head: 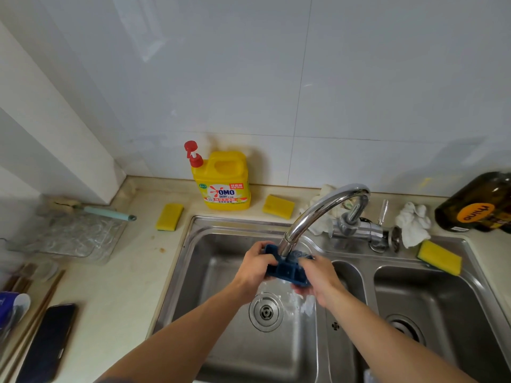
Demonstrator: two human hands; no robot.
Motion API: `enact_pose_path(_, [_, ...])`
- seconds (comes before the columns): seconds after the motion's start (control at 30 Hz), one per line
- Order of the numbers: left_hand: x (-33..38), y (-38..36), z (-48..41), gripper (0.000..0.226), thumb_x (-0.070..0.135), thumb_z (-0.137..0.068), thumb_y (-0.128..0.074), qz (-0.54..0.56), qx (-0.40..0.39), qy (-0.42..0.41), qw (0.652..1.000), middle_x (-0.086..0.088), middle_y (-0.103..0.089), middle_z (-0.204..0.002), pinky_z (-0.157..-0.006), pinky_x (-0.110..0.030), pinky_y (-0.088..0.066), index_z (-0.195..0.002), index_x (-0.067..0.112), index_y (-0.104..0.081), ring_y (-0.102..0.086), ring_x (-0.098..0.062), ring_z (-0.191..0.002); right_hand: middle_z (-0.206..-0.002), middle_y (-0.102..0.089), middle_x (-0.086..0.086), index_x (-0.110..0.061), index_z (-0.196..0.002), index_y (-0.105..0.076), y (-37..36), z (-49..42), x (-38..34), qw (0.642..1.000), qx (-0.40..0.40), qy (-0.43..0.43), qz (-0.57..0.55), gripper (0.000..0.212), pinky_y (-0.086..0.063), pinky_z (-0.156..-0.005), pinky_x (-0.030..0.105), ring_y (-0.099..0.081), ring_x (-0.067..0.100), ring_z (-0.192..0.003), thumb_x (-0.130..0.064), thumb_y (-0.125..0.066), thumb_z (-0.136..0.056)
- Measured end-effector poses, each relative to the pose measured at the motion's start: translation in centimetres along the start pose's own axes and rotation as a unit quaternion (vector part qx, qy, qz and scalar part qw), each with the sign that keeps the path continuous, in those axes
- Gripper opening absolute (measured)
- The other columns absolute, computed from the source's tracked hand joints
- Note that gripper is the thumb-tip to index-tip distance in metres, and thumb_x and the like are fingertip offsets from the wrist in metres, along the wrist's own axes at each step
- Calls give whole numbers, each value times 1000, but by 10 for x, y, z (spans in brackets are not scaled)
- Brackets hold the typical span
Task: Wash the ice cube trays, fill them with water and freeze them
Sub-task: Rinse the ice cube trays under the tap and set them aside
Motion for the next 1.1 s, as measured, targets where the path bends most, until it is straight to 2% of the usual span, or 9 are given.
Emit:
enact_pose_path(0.1, [-3, 0, 1, 37, -6, -84, -47, 24, 3, 22, 999, -19, -63, -114, -67, -29, -58, -116, 8, -58, -66, -32, -98, -98, -68, 26, -5, -106, -60, -3, 1, -2, 1000, -3, 11, 5, 8, -56, -52, 34, -69, 32, -62, -10, -57, -101])
enact_pose_path(0.23, [-4, 5, 0, 40, -10, -85, -44, 54, -10, 42, 998, -22, -64, -115, -77, -38, -60, -118, 6, -59, -65, -39, -105, -101, -70, 25, -7, -111, -59, -6, 4, -2, 999, -18, 23, 13, 16, -57, -54, 33, -70, 32, -65, -19, -61, -101])
enact_pose_path(0.4, [-11, 10, -4, 42, -16, -84, -40, 51, 15, 54, 997, -17, -70, -103, -67, -33, -60, -113, 7, -60, -73, -29, -87, -97, -72, 23, -7, -111, -60, -8, 8, -8, 998, -14, 50, 29, 19, -54, -51, 30, -69, 28, -61, -22, -63, -99])
enact_pose_path(0.5, [-18, 8, -6, 34, -11, -90, -51, 6, -3, 53, 999, -16, -72, -104, -73, -36, -62, -114, 10, -60, -72, -28, -90, -94, -71, 19, -9, -107, -61, -8, 12, -15, 995, 0, 89, 54, 19, -52, -51, 30, -65, 22, -57, -25, -66, -97])
enact_pose_path(0.6, [-21, 7, -8, 28, -6, -91, -58, 0, -27, 52, 998, -14, -75, -98, -77, -39, -62, -109, 16, -65, -72, -26, -83, -94, -70, 16, -15, -103, -62, -5, 17, -21, 991, 3, 118, 58, 15, -52, -51, 26, -65, 18, -57, -26, -68, -95])
enact_pose_path(0.7, [-21, 9, -9, 26, -5, -94, -52, -13, -22, 57, 998, -12, -76, -90, -69, -34, -61, -109, 13, -64, -70, -21, -73, -95, -70, 16, -18, -101, -63, -1, 19, -24, 990, 8, 135, 47, 9, -52, -51, 24, -66, 20, -62, -24, -67, -96])
enact_pose_path(0.93, [-10, 8, -7, 39, -9, -86, -56, -42, 12, 3, 999, -5, -76, -96, -63, -25, -56, -111, 19, -65, -74, -18, -77, -92, -74, 9, -19, -102, -68, 5, 16, -27, 989, 14, 142, 36, 15, -50, -49, 23, -69, 20, -72, -10, -58, -96])
enact_pose_path(1.0, [-12, 6, -8, 40, -12, -85, -56, -30, 9, 1, 1000, -7, -76, -96, -64, -28, -57, -111, 17, -65, -75, -20, -76, -92, -75, 8, -21, -101, -69, 7, 16, -29, 988, 14, 148, 32, 18, -51, -50, 23, -70, 20, -72, -9, -58, -95])
enact_pose_path(1.1, [-16, 2, -10, 38, -12, -87, -54, -22, 8, 6, 1000, -14, -74, -101, -73, -41, -63, -111, 15, -66, -74, -27, -83, -94, -74, 5, -25, -104, -69, 8, 18, -32, 984, 16, 172, 44, 18, -55, -55, 25, -71, 21, -79, -12, -60, -96])
Point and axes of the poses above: each hand's wrist, its own z-axis away from the middle knuckle, its own y-axis out of the back of the hand, x = y × z, the point moved 6 cm from there along -z, towards the middle knuckle
